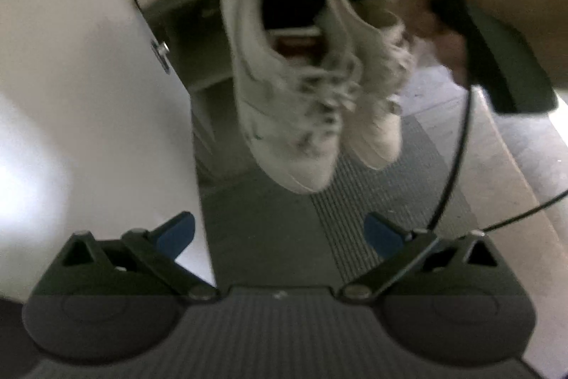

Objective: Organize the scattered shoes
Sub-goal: 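Insert the white sneakers onto a lower shelf and open the right gripper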

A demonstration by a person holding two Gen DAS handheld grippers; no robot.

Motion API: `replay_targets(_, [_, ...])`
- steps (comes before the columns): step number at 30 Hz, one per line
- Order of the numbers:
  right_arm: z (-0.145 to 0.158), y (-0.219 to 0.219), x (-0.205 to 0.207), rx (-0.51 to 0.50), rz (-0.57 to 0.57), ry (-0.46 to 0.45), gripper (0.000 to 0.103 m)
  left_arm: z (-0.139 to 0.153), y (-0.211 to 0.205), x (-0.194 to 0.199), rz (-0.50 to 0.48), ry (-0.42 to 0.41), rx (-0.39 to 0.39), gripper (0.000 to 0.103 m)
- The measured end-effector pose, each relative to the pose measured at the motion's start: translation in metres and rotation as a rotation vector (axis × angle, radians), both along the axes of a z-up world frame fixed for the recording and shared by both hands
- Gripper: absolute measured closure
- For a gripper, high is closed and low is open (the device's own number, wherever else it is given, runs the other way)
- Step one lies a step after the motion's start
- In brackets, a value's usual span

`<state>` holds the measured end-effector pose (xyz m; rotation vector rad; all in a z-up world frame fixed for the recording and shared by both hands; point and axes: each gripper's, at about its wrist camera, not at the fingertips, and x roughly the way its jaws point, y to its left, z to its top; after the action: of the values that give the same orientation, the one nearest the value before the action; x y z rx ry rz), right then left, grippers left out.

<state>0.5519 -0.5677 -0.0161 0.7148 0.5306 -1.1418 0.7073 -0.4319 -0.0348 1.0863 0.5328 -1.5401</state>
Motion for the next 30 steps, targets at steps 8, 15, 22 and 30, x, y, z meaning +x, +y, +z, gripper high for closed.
replay_targets(8, [-0.081,-0.067,0.036,-0.1,-0.029,0.006,0.078,-0.125,-0.04,0.016,0.008,0.015,-0.027,0.001])
replay_targets(15, [-0.101,-0.099,0.061,-0.194,0.035,0.017,0.078,-0.213,-0.081,0.02,0.059,0.037,-0.047,0.001])
replay_targets(22, [-0.104,-0.115,0.08,-0.276,0.088,0.034,0.078,-0.258,-0.132,0.026,0.096,0.082,-0.134,0.001])
replay_targets(30, [-0.109,-0.134,0.104,-0.323,0.087,0.098,0.078,-0.263,-0.161,0.035,0.154,0.165,-0.216,0.001])
